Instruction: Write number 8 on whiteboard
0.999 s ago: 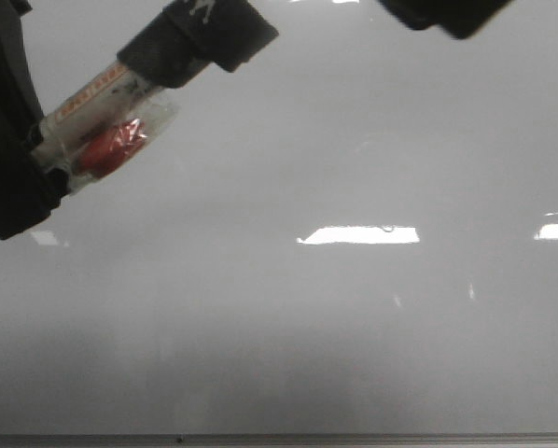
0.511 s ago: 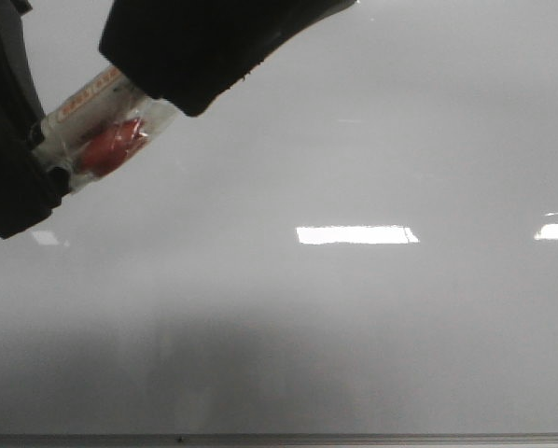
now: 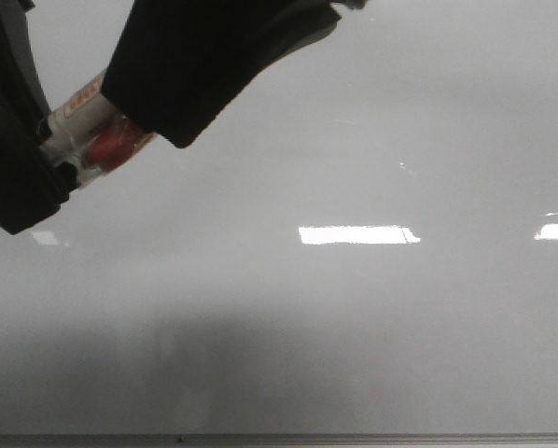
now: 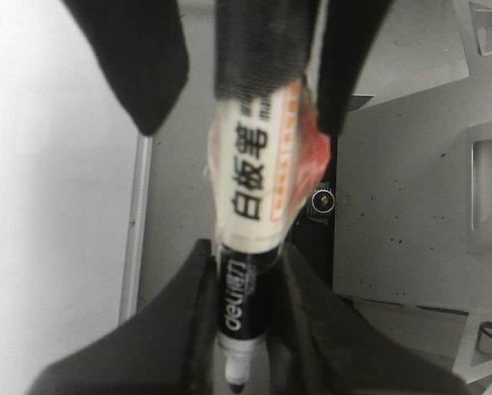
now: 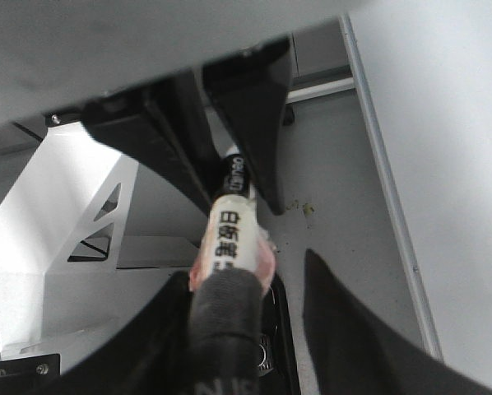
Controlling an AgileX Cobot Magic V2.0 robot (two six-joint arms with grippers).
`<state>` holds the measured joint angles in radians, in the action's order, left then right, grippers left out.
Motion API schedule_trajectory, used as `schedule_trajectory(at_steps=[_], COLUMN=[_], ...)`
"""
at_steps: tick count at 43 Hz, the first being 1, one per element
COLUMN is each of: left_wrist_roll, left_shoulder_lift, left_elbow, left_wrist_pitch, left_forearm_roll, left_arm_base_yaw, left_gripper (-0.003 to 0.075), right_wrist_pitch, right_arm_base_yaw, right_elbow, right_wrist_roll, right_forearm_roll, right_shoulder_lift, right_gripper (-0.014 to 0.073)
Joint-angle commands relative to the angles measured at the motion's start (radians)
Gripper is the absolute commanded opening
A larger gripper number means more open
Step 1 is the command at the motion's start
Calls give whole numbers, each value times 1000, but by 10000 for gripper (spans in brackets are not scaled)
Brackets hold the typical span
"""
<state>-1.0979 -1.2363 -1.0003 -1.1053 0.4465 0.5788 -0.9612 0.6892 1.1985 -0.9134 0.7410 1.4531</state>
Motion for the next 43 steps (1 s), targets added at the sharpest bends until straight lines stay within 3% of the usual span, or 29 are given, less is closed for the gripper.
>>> schedule_trajectory(at_steps=[1, 8, 11, 18, 20, 22, 35, 43], left_wrist_roll=[0, 5, 14, 77, 97, 132, 158, 158], left_shoulder_lift=[25, 25, 25, 25, 25, 25, 214, 467], left_elbow=[-32, -32, -32, -32, -32, -32, 78, 274], left_wrist_pitch=[26, 78, 90, 109, 118, 125, 159, 298], left_forearm_roll=[51, 80, 80, 71, 71, 71, 150, 278], left_arm_base_yaw=[6, 6, 6, -2, -10, -19, -252, -411], left_gripper=[-19, 2, 76, 420, 489, 509, 388, 235], right_wrist_pitch=[11, 11, 11, 12, 12, 9, 66, 176], right_arm_base_yaw=[1, 1, 1, -1, -3, -12, -203, -329], right_elbow=[35, 35, 35, 35, 35, 35, -86, -155], right_wrist_roll=[-17, -19, -19, -22, -22, -22, -22, -22], right_forearm_roll=[57, 78, 87, 79, 70, 60, 52, 69], right_shoulder_lift=[-30, -30, -30, -30, -31, -36, -103, -141], right_gripper=[199, -69, -64, -68, -68, -68, -67, -67])
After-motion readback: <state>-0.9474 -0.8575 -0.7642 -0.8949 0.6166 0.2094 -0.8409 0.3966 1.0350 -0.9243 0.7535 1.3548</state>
